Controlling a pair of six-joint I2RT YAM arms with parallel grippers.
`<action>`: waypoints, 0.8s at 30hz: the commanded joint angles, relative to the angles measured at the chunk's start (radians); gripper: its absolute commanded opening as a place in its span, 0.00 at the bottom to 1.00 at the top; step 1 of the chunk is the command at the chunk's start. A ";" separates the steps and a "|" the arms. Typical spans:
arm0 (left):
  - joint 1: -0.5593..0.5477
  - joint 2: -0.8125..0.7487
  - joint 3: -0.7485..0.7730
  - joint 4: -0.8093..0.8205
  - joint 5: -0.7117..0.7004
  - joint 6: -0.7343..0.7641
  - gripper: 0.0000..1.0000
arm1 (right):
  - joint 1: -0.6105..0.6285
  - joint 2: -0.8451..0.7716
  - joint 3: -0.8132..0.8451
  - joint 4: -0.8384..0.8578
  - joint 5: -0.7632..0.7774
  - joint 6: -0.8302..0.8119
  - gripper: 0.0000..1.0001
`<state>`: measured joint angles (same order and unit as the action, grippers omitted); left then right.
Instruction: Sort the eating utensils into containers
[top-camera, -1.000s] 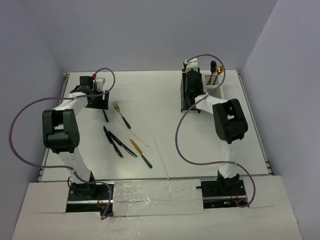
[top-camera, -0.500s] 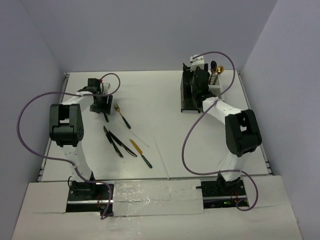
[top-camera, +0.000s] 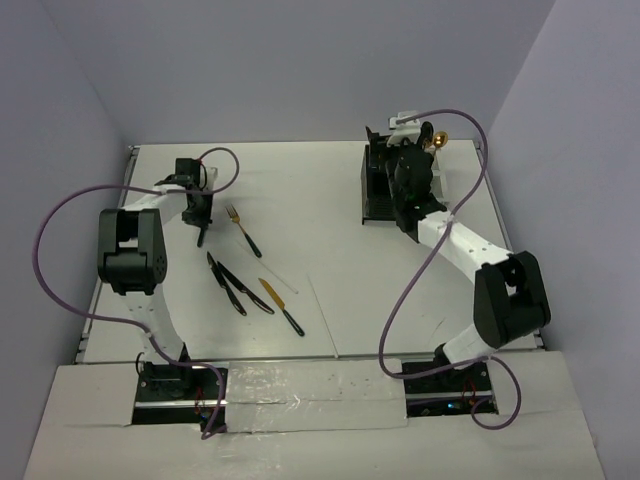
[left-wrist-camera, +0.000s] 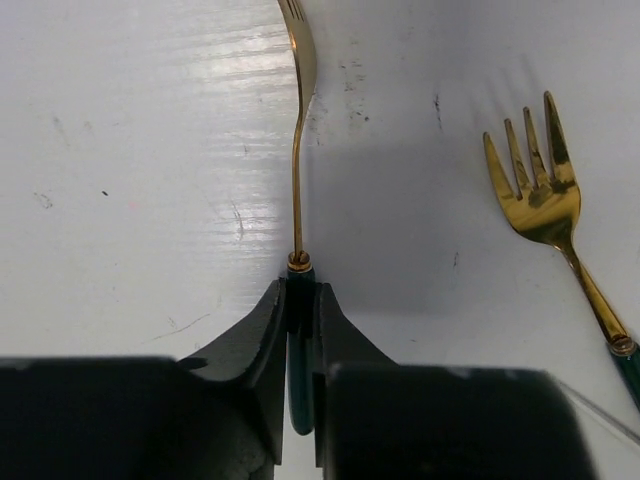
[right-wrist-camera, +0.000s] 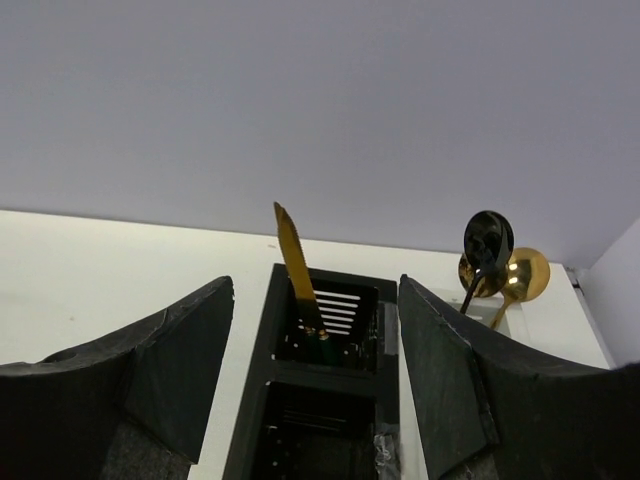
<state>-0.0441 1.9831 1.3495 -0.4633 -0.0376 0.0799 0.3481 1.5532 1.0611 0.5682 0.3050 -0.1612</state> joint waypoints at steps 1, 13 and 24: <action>0.003 0.005 0.020 0.035 -0.042 -0.026 0.11 | 0.025 -0.097 -0.022 0.061 -0.024 0.015 0.74; 0.010 -0.248 -0.116 0.182 -0.012 -0.029 0.00 | 0.071 -0.292 0.020 -0.122 -0.256 0.221 0.73; 0.035 -0.839 -0.158 0.068 0.324 0.020 0.00 | 0.267 -0.407 0.080 -0.373 -0.533 0.377 0.79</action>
<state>-0.0074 1.2804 1.1835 -0.3717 0.1169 0.0677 0.5884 1.1973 1.1034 0.2401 -0.1364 0.1196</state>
